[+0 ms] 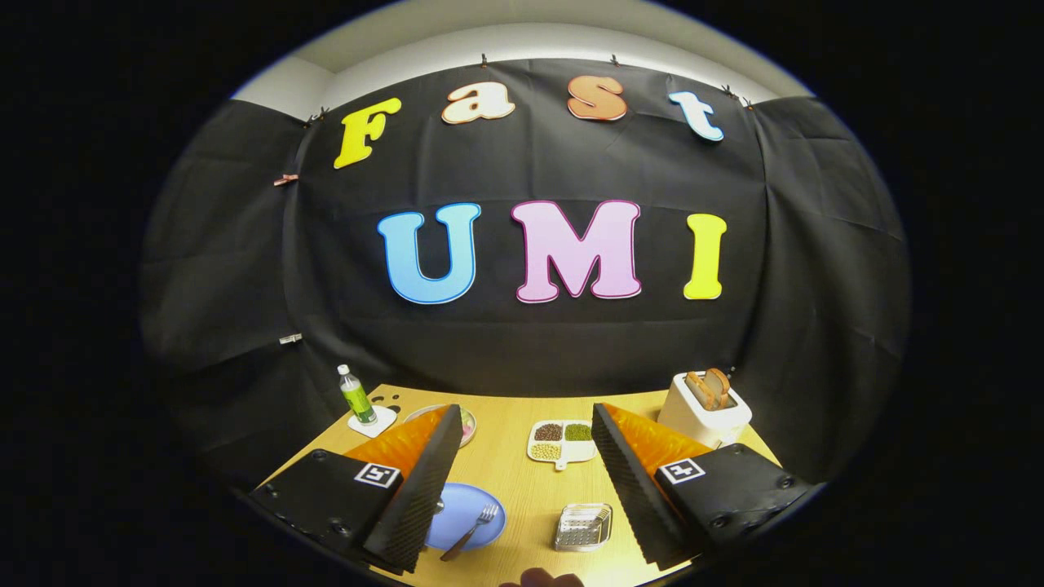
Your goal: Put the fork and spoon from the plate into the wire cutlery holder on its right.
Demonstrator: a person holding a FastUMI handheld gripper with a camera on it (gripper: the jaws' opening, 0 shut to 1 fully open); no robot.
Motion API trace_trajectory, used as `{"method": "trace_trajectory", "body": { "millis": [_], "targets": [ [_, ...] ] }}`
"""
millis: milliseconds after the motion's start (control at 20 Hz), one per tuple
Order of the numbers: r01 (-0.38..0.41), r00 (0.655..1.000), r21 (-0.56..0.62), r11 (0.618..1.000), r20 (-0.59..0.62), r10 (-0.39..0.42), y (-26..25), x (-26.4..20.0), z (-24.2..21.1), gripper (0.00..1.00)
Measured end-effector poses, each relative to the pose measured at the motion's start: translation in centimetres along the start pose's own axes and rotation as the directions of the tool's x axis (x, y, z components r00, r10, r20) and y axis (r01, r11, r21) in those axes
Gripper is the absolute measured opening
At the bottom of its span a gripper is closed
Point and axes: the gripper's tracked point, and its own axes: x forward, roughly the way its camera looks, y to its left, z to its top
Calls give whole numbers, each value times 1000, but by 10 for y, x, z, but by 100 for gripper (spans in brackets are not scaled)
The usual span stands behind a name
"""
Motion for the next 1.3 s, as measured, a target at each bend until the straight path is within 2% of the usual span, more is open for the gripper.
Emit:
{"method": "trace_trajectory", "body": {
  "millis": [300, 550, 750, 1050, 1300],
  "targets": [
    [4, 995, 1, 1000, -96, -4, 7, 12, -34, 99],
    [-61, 955, -56, 997, -295, 42, 39, 26, -100, 100],
    [-141, 892, -118, 983, -446, 75, 67, 37, -164, 100],
    [-182, 828, -181, 966, -558, 52, 91, 56, -244, 99],
    [-162, 724, -166, 973, -689, 3, 89, 65, -312, 97]
  ]
}}
